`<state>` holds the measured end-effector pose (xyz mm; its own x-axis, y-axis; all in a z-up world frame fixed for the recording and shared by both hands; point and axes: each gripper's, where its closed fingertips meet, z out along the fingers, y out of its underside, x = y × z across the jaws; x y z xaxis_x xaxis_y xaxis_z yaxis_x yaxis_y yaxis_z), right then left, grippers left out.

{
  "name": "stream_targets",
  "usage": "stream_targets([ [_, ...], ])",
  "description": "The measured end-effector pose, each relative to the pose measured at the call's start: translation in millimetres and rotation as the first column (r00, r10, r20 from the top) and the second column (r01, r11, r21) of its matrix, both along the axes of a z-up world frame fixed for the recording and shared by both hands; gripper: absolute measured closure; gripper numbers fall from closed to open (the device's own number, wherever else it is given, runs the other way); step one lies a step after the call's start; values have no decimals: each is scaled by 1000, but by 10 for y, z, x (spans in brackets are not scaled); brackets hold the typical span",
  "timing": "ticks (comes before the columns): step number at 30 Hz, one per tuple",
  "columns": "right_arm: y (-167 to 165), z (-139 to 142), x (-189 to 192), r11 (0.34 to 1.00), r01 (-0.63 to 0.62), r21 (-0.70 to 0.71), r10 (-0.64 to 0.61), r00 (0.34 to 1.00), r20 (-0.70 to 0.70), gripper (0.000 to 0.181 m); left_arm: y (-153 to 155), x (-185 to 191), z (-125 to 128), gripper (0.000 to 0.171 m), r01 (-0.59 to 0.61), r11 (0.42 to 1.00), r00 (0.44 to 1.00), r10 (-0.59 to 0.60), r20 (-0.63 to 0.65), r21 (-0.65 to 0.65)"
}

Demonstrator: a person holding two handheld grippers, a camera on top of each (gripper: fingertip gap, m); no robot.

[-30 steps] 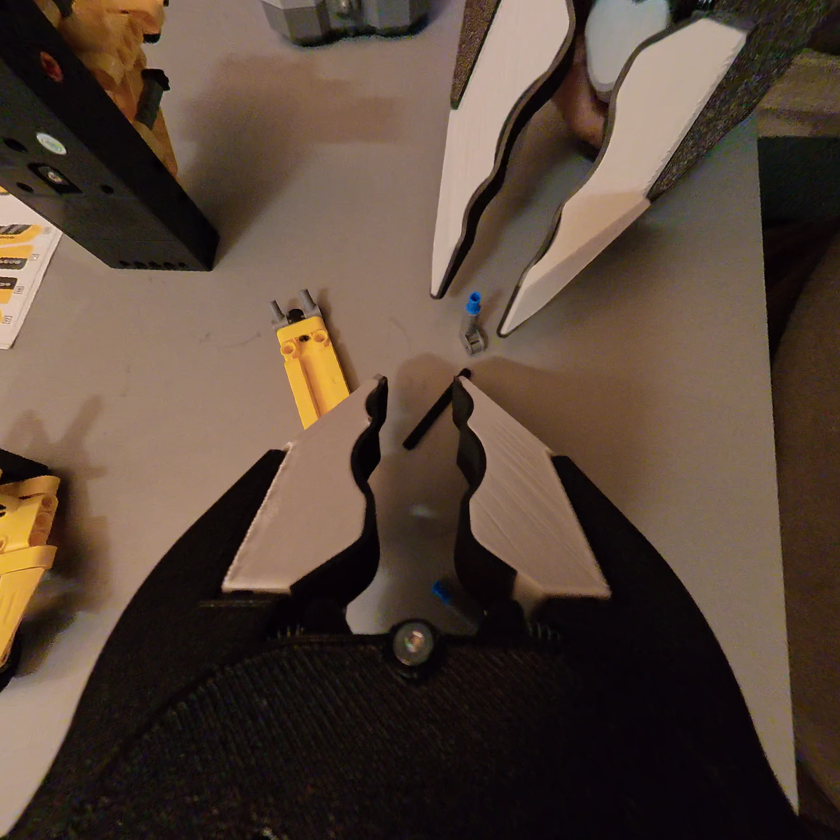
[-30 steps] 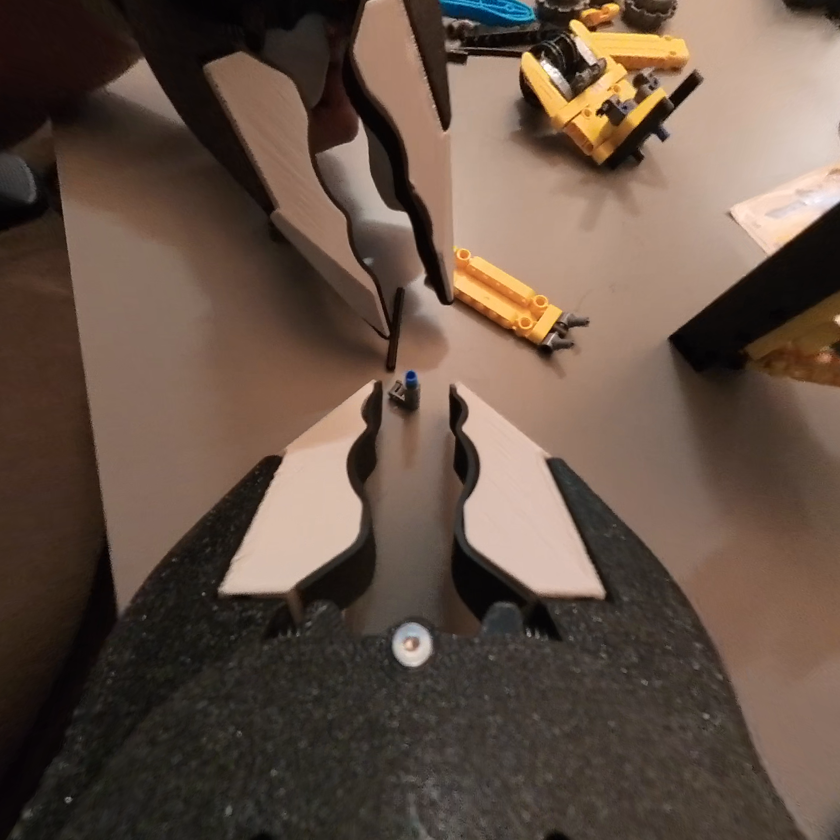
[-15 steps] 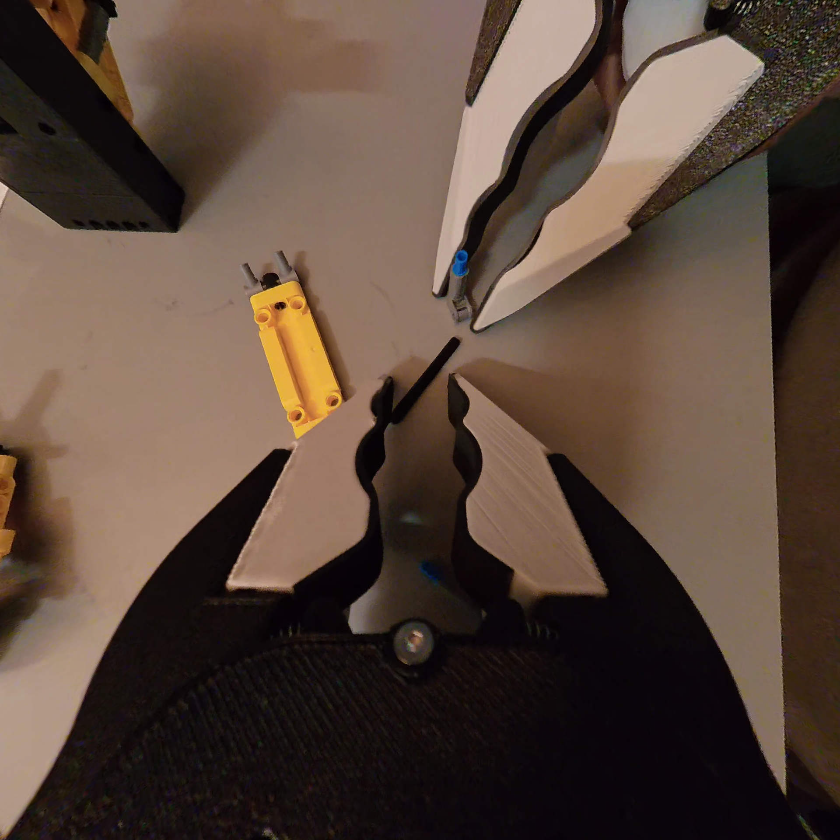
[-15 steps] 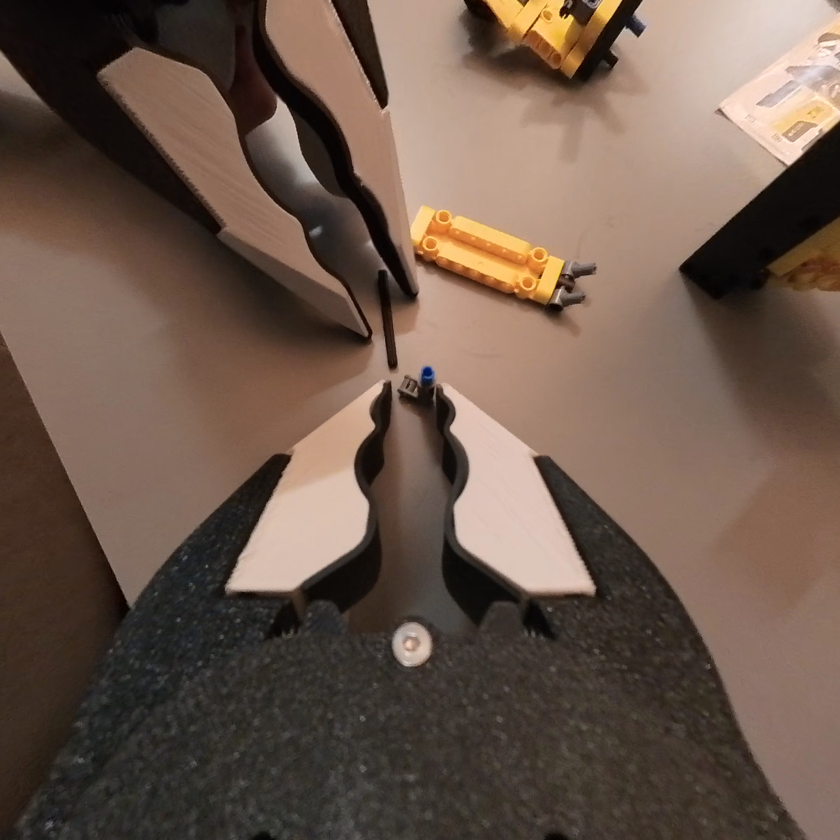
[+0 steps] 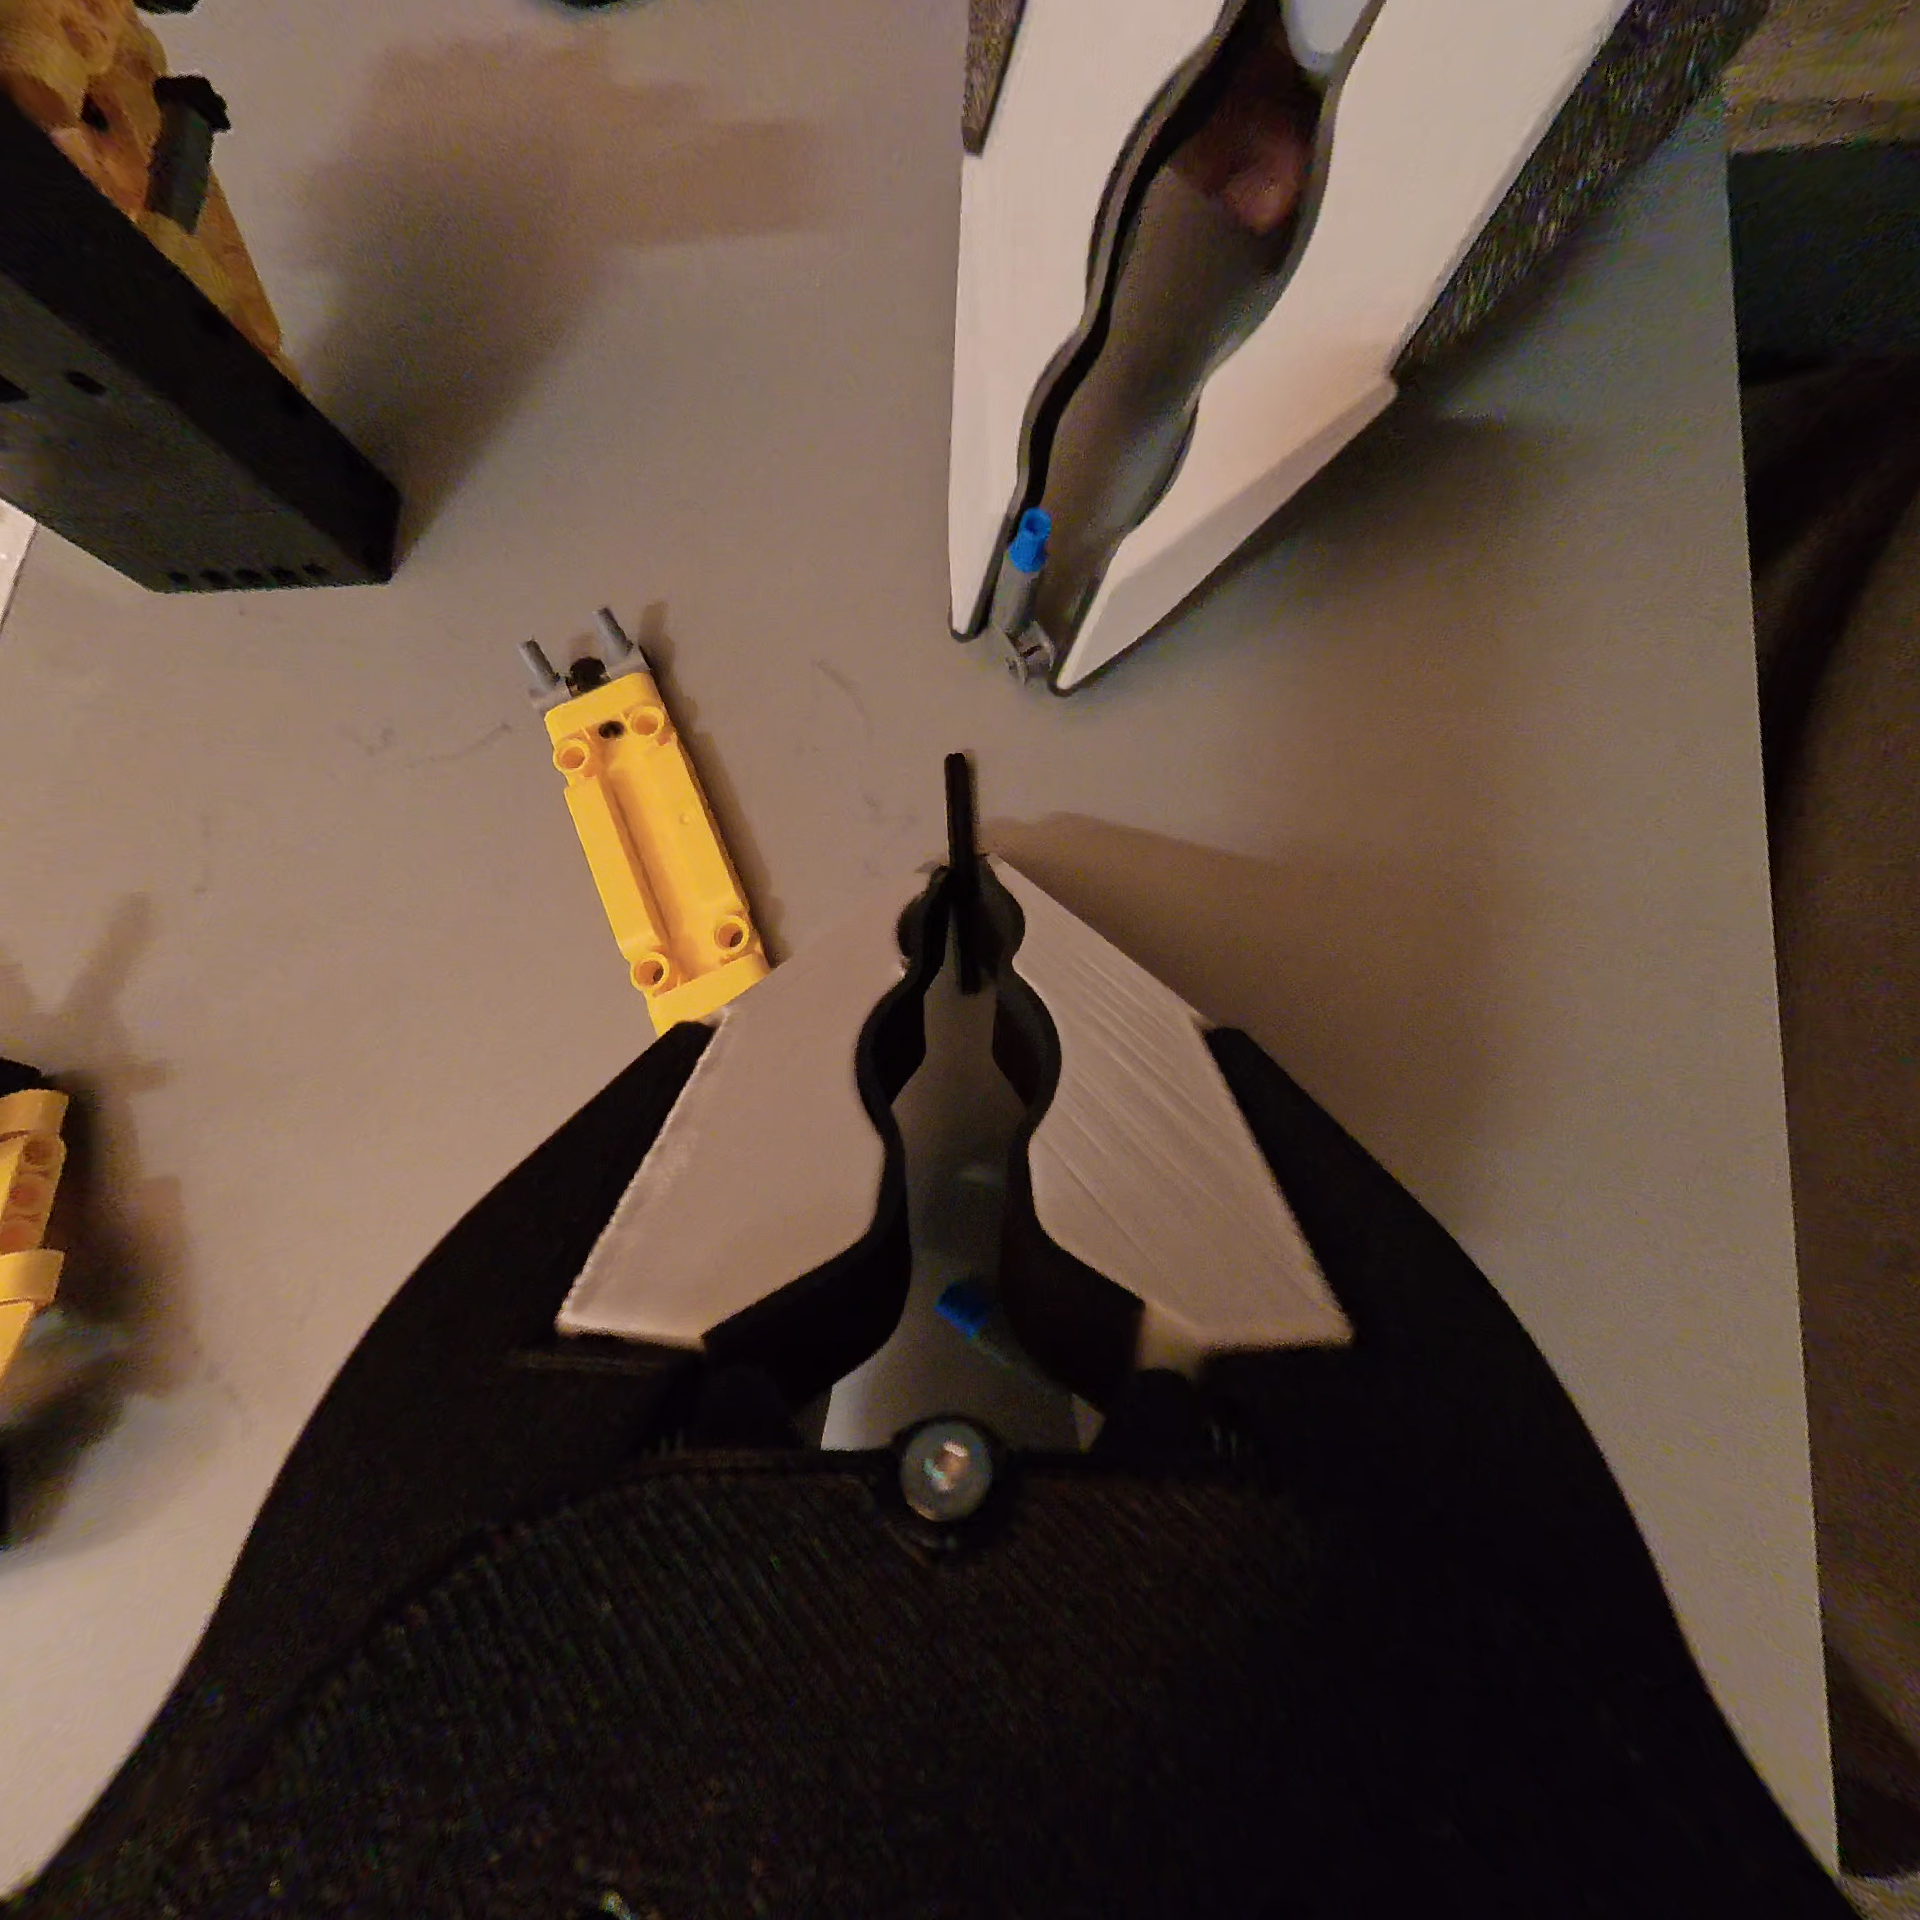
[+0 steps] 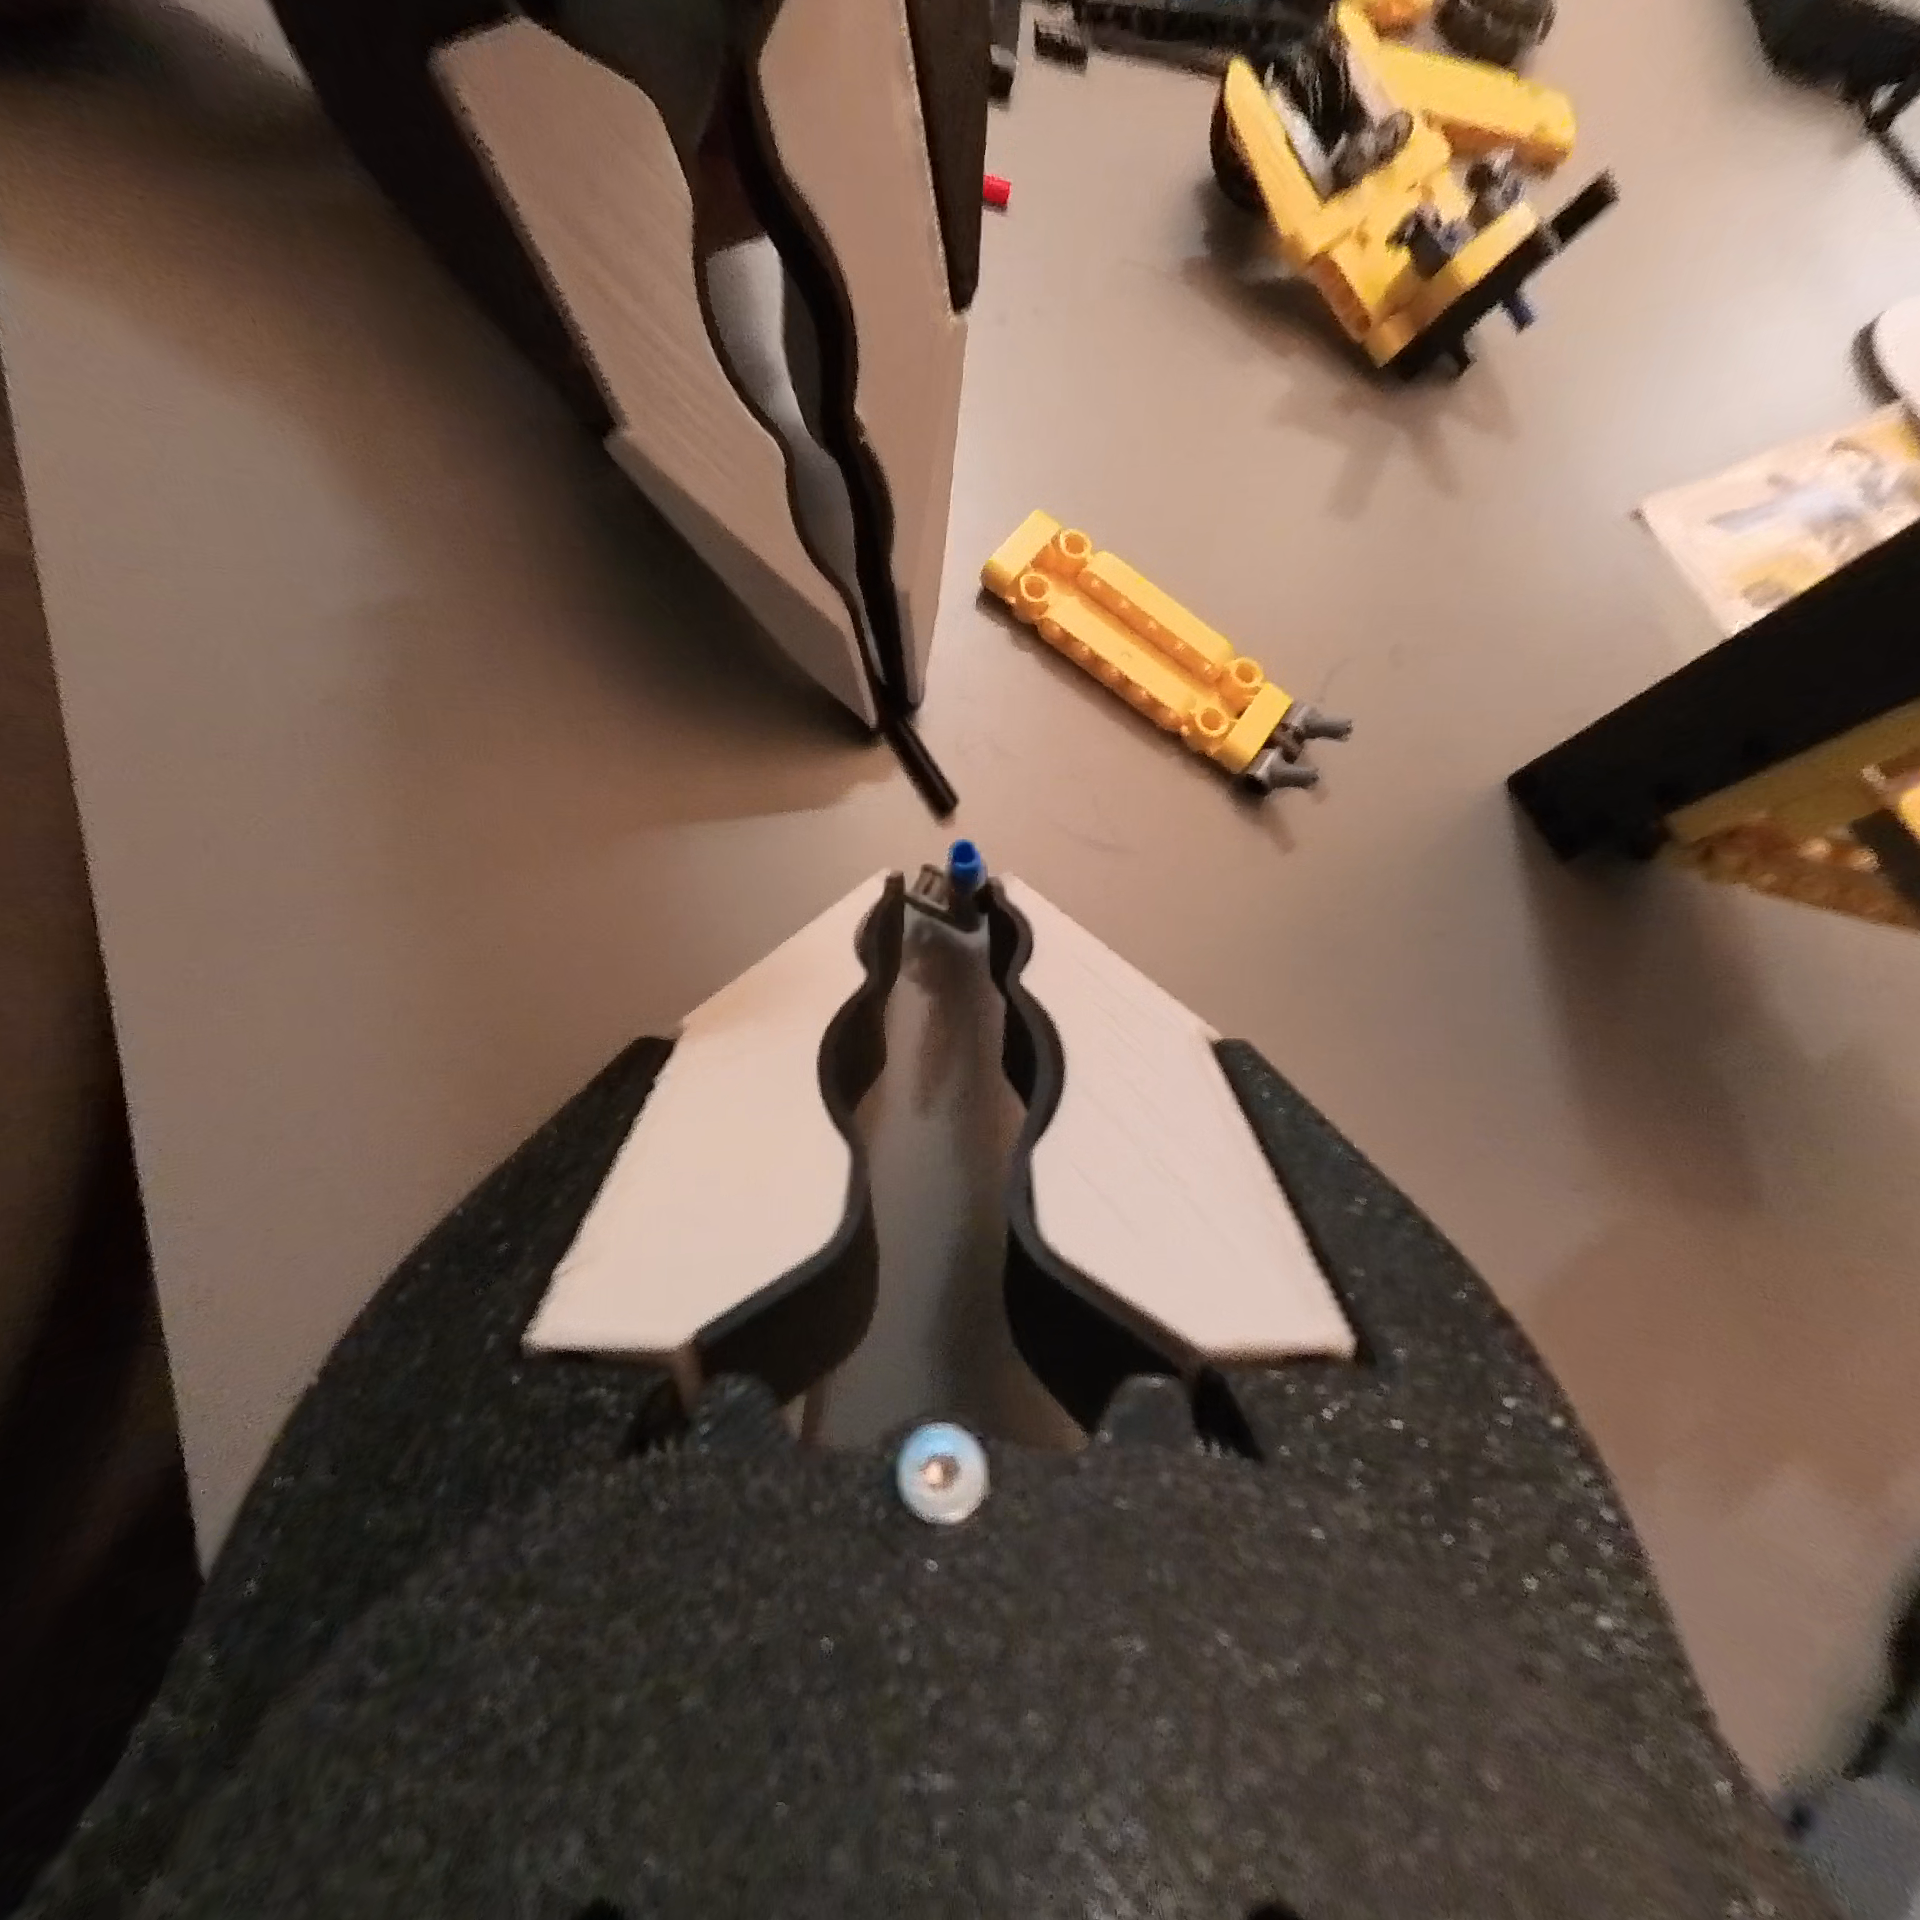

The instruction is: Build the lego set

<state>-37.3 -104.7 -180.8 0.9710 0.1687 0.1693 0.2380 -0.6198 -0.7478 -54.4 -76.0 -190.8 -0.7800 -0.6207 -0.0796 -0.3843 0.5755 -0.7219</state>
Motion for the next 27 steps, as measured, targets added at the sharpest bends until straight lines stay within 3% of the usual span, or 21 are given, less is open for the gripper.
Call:
stream_targets([
  [3, 15, 265, -62, 983, -87, 163, 92, 996, -21, 166, -26, 15, 70, 171, 12, 1000, 999, -12, 49, -6],
  [6, -21, 550, -108, 925, -184, 333, 194, 981, 4, 166, -34, 55, 228, 171, 17, 999, 992, -11, 124, -49],
  [12, -91, 718, -131, 871, -234, 432, 276, 960, -37, 166, -128, -34, 525, 171, 116, 984, 963, -78, 258, -134],
  [18, -147, 657, -258, 859, -330, 392, 380, 923, -56, 166, -204, -177, 619, 171, 200, 956, 959, -147, 241, -213],
  [23, -207, 397, -292, 879, -416, 232, 442, 894, -70, 166, -238, -280, 503, 171, 243, 955, 958, -208, 198, -173],
  [27, -222, 372, -341, 863, -458, 212, 486, 868, -102, 166, -285, -315, 417, 171, 259, 957, 957, -235, 170, -134],
])
